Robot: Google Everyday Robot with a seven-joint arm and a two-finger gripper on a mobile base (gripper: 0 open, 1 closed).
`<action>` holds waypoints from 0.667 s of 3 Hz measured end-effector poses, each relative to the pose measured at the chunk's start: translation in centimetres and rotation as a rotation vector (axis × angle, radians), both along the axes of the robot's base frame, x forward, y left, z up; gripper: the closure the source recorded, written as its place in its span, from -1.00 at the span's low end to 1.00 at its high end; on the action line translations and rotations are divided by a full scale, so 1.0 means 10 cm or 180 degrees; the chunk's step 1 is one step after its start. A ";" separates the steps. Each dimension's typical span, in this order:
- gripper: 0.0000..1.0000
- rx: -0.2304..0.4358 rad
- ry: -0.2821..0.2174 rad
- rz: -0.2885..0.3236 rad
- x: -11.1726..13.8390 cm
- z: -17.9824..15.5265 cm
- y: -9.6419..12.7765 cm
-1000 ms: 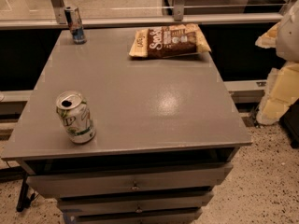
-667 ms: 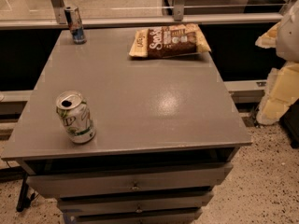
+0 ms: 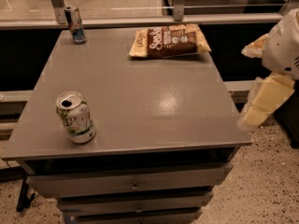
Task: Move 7up can near brown chip bag
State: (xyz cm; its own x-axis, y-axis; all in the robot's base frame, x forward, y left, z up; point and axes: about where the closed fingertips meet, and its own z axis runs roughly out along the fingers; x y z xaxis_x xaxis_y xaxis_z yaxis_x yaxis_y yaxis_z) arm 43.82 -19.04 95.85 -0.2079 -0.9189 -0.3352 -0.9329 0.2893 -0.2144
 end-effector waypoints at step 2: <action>-1.00 0.1240 -0.0031 0.0137 0.02 -0.70 0.87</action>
Offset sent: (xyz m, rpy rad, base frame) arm 0.0029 0.1836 -0.0771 0.9035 -0.0245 0.0611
